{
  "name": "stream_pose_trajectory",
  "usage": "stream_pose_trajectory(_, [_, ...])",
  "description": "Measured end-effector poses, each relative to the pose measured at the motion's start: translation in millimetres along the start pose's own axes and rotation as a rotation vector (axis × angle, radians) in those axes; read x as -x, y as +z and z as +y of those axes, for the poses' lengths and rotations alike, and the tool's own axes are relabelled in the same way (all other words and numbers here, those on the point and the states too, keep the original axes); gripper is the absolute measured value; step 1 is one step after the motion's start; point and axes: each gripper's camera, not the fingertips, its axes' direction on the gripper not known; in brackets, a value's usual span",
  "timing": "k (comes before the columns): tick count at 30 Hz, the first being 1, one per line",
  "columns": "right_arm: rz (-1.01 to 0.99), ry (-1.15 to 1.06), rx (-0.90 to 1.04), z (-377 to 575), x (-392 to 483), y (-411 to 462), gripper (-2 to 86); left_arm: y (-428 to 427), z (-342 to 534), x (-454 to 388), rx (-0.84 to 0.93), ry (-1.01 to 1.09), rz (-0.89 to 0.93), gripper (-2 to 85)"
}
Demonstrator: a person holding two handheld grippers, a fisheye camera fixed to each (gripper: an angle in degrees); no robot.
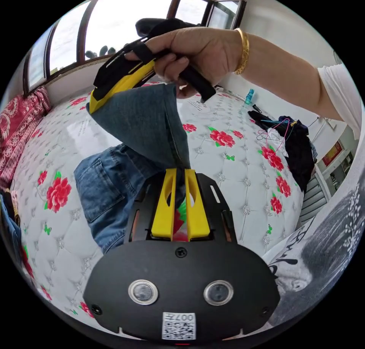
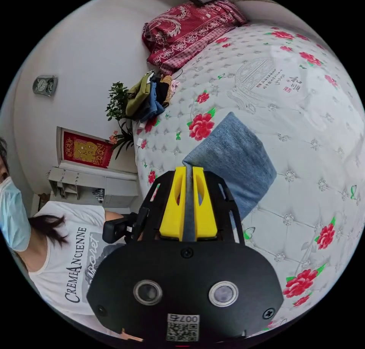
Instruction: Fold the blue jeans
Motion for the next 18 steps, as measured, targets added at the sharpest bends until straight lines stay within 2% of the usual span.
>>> stream_pose_trajectory(5, [0.129,0.019,0.134,-36.9,13.6,147.0,3.8,-48.9,63.9,53.7,0.020,-0.254,0.031,2.8])
stream_pose_trajectory(7, [0.143,0.061,0.125,-27.2,7.2,170.6,4.4,-64.1,79.6,65.0,0.031,-0.316,0.007,3.0])
stream_pose_trajectory(12, [0.119,-0.101,0.044,-5.1,31.0,149.8,5.5,-93.1,71.2,74.9,0.004,-0.291,-0.073,4.4])
stream_pose_trajectory(15, [0.125,-0.304,0.006,3.6,59.1,115.5,6.0,-93.8,50.0,83.1,0.005,-0.300,-0.093,6.8])
stream_pose_trajectory(18, [0.395,-0.501,0.024,4.7,80.7,91.9,6.8,-97.2,38.0,95.8,0.016,-0.376,-0.042,11.8])
